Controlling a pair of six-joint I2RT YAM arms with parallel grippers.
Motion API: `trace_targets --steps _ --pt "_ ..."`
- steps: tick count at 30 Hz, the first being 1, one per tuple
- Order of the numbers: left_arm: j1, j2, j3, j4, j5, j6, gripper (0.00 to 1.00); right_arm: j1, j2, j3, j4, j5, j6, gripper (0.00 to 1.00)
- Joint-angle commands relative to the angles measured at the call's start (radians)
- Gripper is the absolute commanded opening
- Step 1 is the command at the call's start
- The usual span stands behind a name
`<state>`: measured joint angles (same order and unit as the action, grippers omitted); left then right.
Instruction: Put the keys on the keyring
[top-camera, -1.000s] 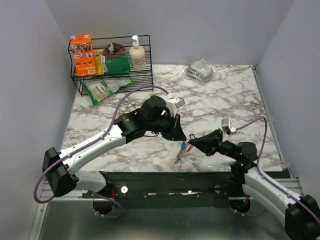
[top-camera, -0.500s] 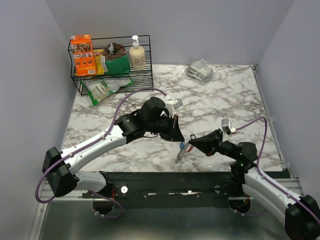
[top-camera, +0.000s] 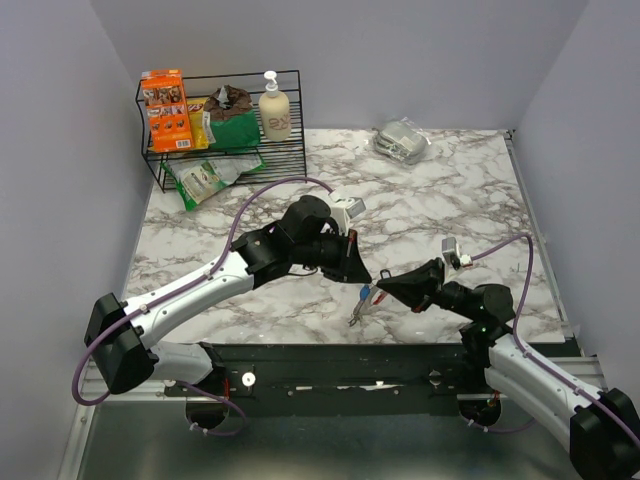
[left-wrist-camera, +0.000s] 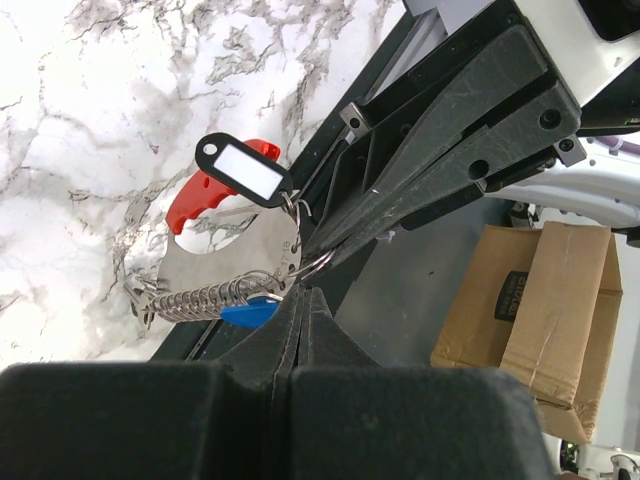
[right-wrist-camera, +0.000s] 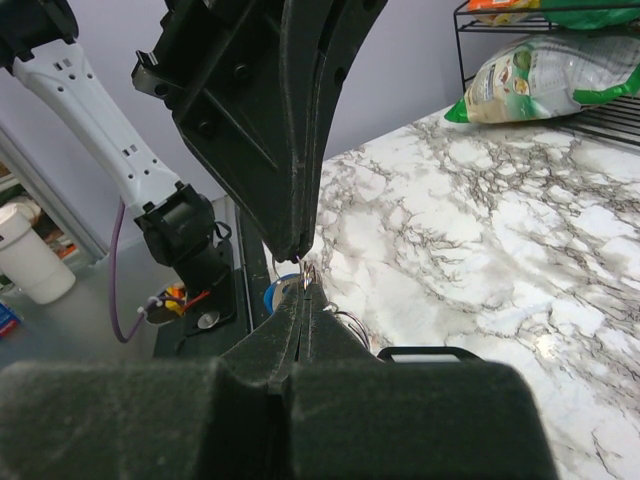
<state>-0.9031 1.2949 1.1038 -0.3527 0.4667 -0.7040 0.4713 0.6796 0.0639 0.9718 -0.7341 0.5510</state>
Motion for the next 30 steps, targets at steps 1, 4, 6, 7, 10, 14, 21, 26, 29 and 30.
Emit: trace_targets --steps 1,4,6,7,10,14,21,26,29,30 --pt "0.003 0.015 0.001 0.035 0.033 -0.009 0.0 0.004 -0.003 -0.01 0.056 0.013 -0.01 0.0" --pt "0.003 0.024 0.002 0.038 0.03 -0.009 0.0 0.004 -0.005 -0.012 0.056 0.013 -0.01 0.0" --pt "0.003 0.026 0.001 0.043 0.03 -0.009 0.0 0.004 -0.006 -0.012 0.05 0.012 -0.013 0.0" --pt "0.003 0.027 0.001 0.044 0.029 -0.011 0.0 0.004 -0.009 -0.012 0.048 0.012 -0.013 0.01" --pt "0.006 0.027 0.002 0.038 0.021 -0.009 0.0 0.003 -0.014 -0.013 0.047 0.015 -0.013 0.0" --pt "0.015 0.02 -0.005 0.032 0.015 -0.008 0.0 0.004 -0.018 -0.013 0.044 0.016 -0.014 0.0" --pt "0.039 0.0 -0.038 0.072 0.015 -0.028 0.0 0.004 -0.015 -0.015 0.042 0.01 -0.017 0.0" --pt "0.04 0.003 -0.036 0.107 0.035 -0.038 0.0 0.004 -0.006 -0.018 0.047 0.012 -0.019 0.0" --pt "0.04 0.0 -0.028 0.104 0.041 -0.035 0.0 0.004 -0.006 -0.018 0.044 0.013 -0.02 0.0" --pt "0.04 -0.003 -0.027 0.098 0.041 -0.032 0.0 0.004 -0.008 -0.018 0.044 0.013 -0.02 0.0"
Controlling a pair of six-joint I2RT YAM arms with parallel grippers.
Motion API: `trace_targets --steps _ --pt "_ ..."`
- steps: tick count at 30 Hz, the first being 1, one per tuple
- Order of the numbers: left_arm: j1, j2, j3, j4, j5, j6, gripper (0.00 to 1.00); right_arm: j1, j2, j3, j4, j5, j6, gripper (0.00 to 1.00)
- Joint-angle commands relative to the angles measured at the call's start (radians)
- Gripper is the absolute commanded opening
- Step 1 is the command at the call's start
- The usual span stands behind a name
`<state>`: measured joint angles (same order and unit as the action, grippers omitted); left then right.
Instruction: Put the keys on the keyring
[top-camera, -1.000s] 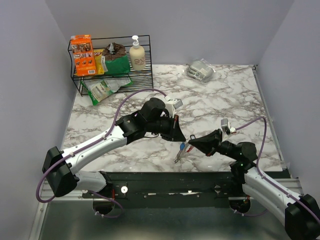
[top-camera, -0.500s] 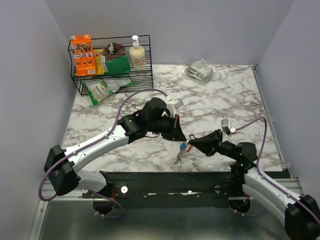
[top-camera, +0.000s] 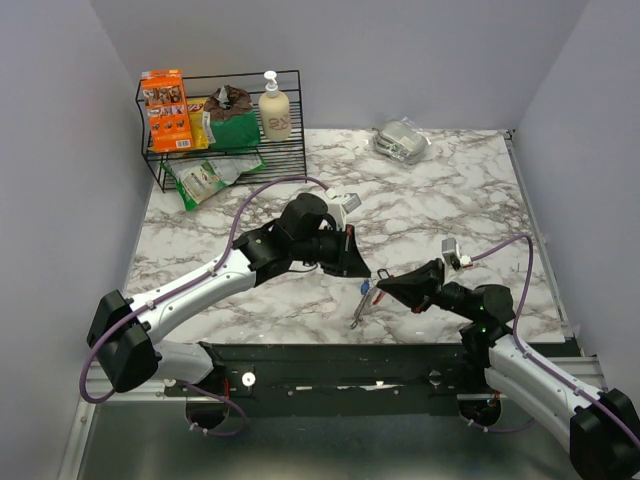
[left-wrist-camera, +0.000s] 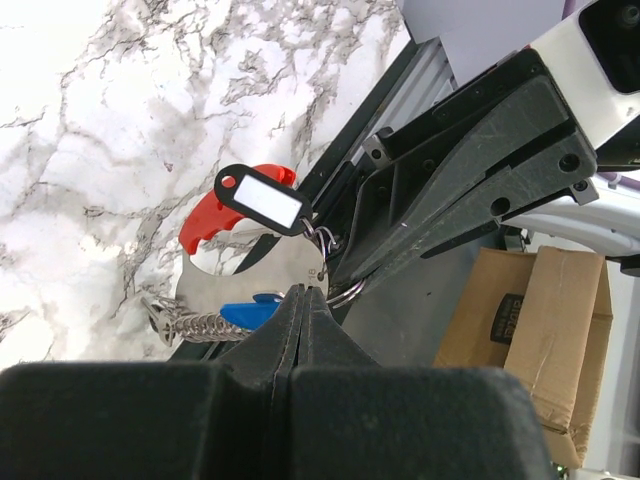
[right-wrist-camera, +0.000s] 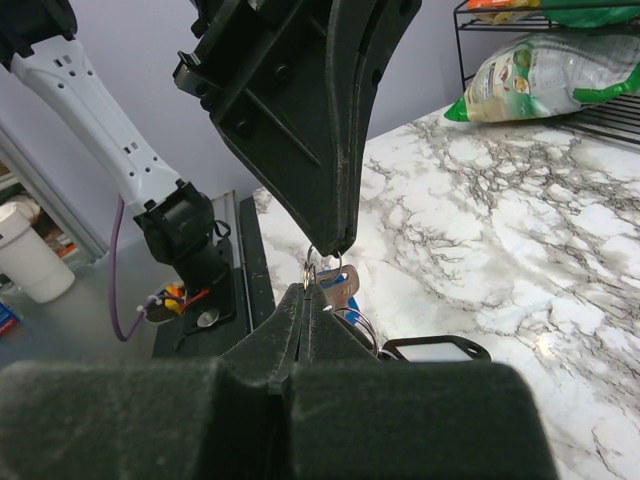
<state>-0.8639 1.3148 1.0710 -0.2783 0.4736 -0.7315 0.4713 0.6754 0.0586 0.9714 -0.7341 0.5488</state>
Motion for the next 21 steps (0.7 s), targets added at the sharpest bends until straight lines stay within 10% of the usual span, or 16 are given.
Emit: trace_targets --steps 1,21 --pt "0.0 -0.031 0.007 0.016 0.025 -0.002 0.0 0.004 -0.005 -0.013 0.043 0.015 -0.018 0.0" --pt "-0.012 -0.029 0.017 -0.018 0.056 0.011 0.0 0.003 0.01 -0.005 0.053 0.013 -0.016 0.0"
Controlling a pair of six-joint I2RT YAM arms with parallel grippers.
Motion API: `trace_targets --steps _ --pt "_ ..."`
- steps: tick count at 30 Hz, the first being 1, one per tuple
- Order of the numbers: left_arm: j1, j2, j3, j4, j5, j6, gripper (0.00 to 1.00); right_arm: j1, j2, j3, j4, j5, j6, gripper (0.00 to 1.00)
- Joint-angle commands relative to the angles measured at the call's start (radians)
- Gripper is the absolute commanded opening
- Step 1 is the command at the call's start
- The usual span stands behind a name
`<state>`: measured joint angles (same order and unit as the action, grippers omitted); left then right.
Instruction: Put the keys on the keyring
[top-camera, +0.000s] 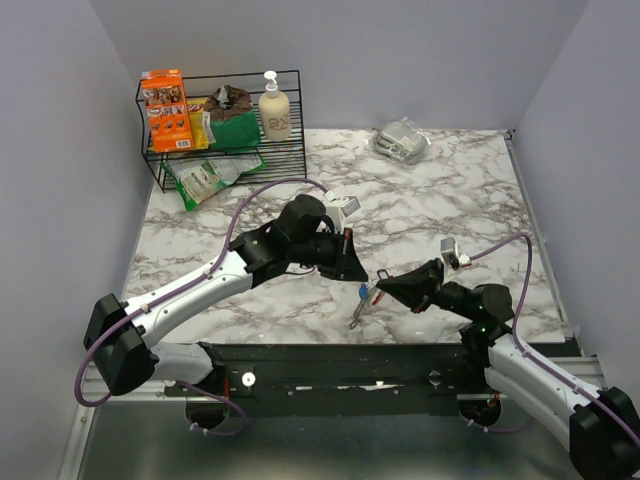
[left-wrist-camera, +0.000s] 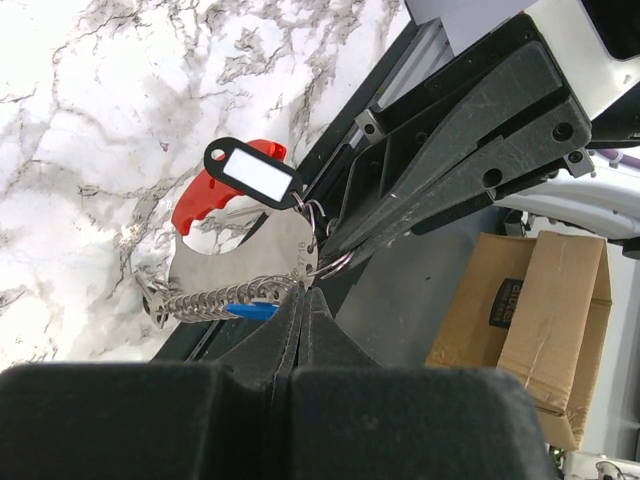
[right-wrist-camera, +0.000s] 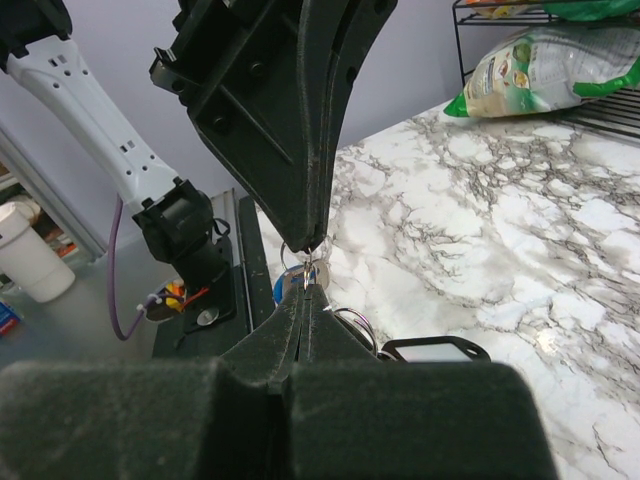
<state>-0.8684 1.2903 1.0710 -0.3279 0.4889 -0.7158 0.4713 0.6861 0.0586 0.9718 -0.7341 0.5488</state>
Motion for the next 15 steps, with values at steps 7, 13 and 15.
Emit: trace_targets --steps 7,13,15 --pt "-0.015 0.013 0.021 0.036 0.05 -0.008 0.0 0.003 0.006 -0.003 0.056 0.013 -0.015 0.0" --pt "-0.017 0.02 0.017 0.047 0.036 -0.013 0.0 0.003 0.003 -0.003 0.053 0.012 -0.016 0.0" --pt "-0.015 0.02 0.017 0.046 0.028 -0.01 0.0 0.003 -0.003 -0.006 0.051 0.012 -0.016 0.0"
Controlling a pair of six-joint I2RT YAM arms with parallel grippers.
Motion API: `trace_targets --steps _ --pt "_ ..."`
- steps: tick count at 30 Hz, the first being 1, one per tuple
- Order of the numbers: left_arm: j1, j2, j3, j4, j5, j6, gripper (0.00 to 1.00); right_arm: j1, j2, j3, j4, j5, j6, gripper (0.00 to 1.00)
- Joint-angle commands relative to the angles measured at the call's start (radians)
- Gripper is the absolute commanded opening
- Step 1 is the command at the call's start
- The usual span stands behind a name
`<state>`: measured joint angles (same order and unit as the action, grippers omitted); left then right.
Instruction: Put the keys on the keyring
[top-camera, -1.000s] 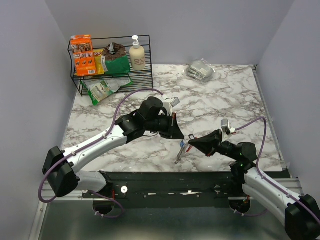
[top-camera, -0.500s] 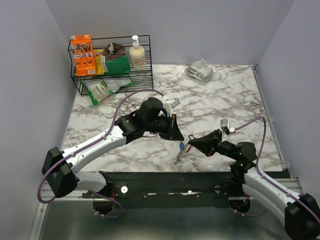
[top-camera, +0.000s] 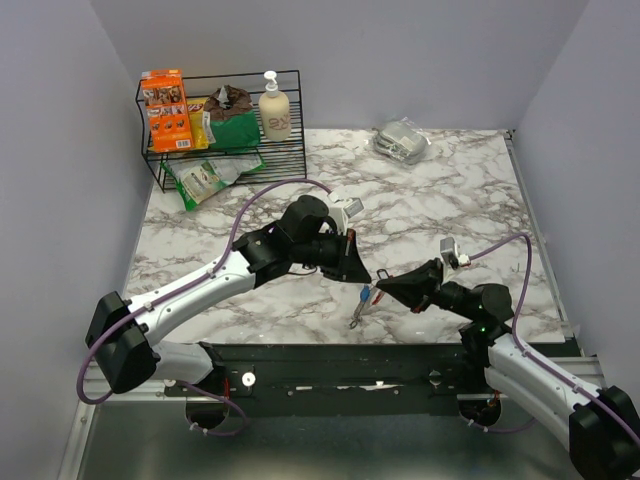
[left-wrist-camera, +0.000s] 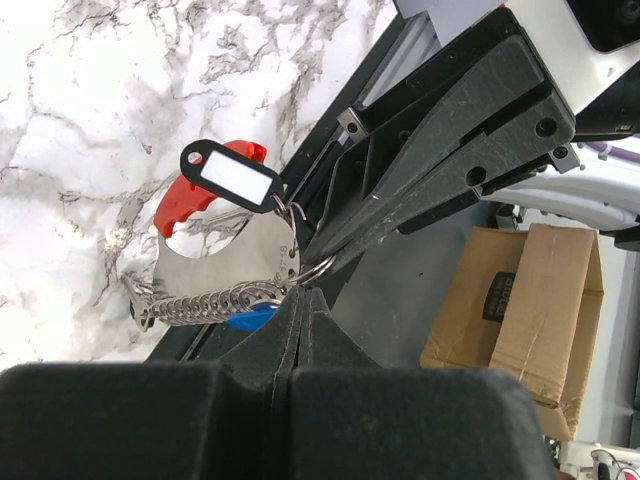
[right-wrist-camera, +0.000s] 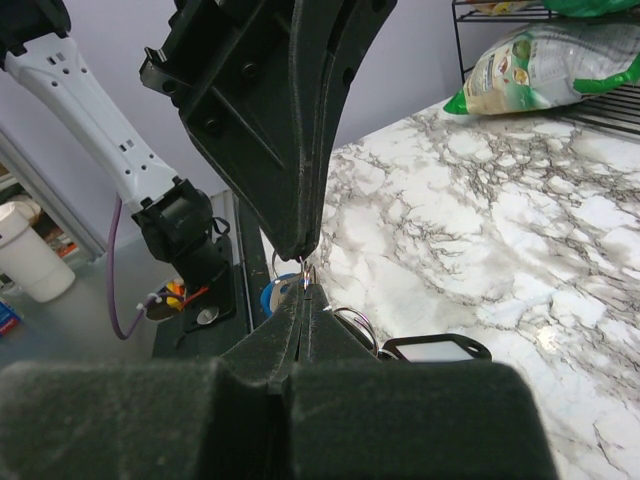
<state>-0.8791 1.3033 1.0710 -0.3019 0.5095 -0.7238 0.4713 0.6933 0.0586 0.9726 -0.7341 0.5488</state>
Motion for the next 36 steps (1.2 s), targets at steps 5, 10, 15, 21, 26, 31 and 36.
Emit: trace_targets --steps 5,10,15,21,26,31,36 --pt "-0.004 0.01 0.014 0.032 -0.008 -0.009 0.0 0.004 -0.024 -0.008 0.034 0.01 -0.02 0.0" --pt "-0.004 0.021 0.021 0.038 -0.02 -0.016 0.0 0.004 -0.028 -0.013 0.031 0.013 -0.024 0.0" --pt "-0.004 0.025 0.029 0.052 -0.022 -0.017 0.0 0.004 -0.028 -0.016 0.029 0.012 -0.026 0.0" --pt "-0.004 0.013 0.029 0.061 -0.037 -0.025 0.0 0.004 -0.028 -0.022 0.029 0.012 -0.03 0.0" --pt "-0.001 -0.004 0.032 0.064 -0.054 -0.025 0.0 0.004 -0.029 -0.025 0.031 0.012 -0.03 0.0" --pt "0.0 -0.019 0.035 0.069 -0.065 -0.029 0.0 0.004 -0.032 -0.026 0.029 0.013 -0.029 0.0" --pt "0.0 -0.019 0.038 0.083 -0.057 -0.029 0.0 0.006 -0.032 -0.026 0.031 0.012 -0.029 0.0"
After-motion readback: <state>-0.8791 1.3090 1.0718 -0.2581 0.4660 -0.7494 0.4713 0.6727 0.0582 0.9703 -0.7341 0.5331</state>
